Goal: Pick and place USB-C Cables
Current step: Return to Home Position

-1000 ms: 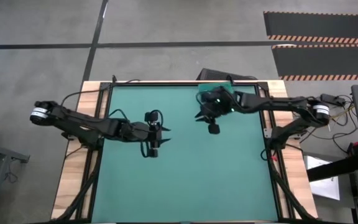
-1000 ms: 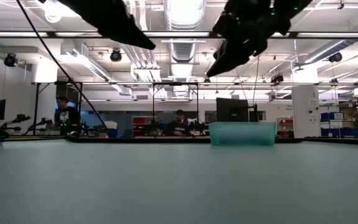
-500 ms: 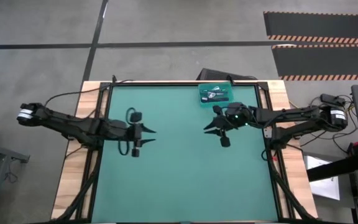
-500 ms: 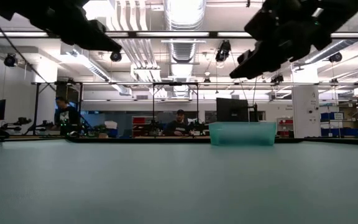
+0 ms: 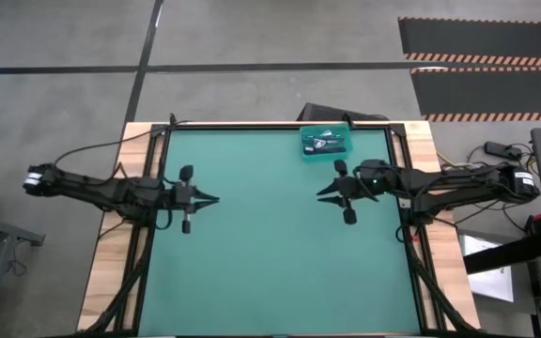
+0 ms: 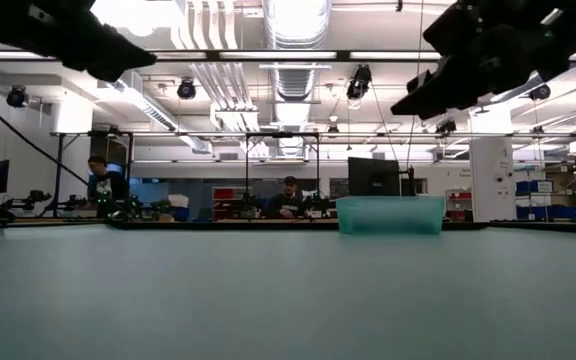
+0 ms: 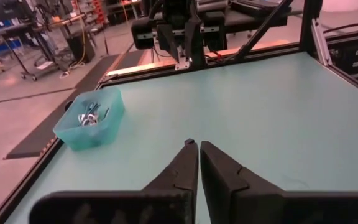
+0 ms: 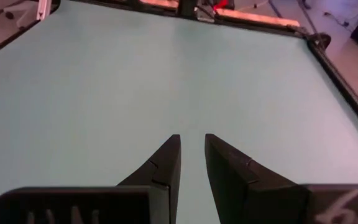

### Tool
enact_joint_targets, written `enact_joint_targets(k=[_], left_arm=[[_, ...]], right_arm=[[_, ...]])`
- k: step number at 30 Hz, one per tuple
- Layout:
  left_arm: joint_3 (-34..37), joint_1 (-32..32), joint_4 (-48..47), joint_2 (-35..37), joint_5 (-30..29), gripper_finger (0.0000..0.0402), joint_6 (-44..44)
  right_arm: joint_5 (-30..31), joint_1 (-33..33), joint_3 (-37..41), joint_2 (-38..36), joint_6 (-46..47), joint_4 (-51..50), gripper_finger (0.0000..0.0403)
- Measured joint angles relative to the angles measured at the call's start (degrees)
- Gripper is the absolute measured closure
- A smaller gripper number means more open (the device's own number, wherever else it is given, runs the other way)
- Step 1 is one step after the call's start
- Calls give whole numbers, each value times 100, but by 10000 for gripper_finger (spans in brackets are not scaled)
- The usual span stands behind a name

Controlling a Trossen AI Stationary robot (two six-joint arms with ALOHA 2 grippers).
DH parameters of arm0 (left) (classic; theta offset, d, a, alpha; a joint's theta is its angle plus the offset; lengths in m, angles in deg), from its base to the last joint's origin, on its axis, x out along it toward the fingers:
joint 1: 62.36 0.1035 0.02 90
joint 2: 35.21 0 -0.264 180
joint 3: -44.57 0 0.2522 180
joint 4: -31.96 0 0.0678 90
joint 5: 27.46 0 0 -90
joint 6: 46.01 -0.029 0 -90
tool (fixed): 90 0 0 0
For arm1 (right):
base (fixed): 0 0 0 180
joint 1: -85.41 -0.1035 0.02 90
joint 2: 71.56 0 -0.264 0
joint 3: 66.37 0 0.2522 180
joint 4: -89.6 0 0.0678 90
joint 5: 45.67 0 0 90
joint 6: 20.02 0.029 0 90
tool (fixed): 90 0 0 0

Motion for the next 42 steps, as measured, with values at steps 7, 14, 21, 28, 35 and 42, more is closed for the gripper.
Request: enact_joint_targets(k=[7, 14, 21, 28, 35, 42], left_arm=[[622, 0, 34, 739, 1, 398, 111], [1091, 0, 16, 1589, 1, 398, 269], [1461, 0, -32, 2313, 2, 398, 284], [1694, 0, -32, 2834, 3, 398, 299], [1889, 1, 50, 2887, 7, 398, 308], [1905, 1, 77, 2879, 11, 398, 457]], right_arm=[[136, 0, 131, -311, -96, -5, 340], [354, 2, 358, -835, -161, -12, 340], [392, 3, 772, -1577, -176, 15, 340], [533, 4, 1273, -2400, -44, 13, 340], [599, 4, 1680, -3186, -4, 5, 340], [601, 4, 2002, -3894, -178, -30, 340]])
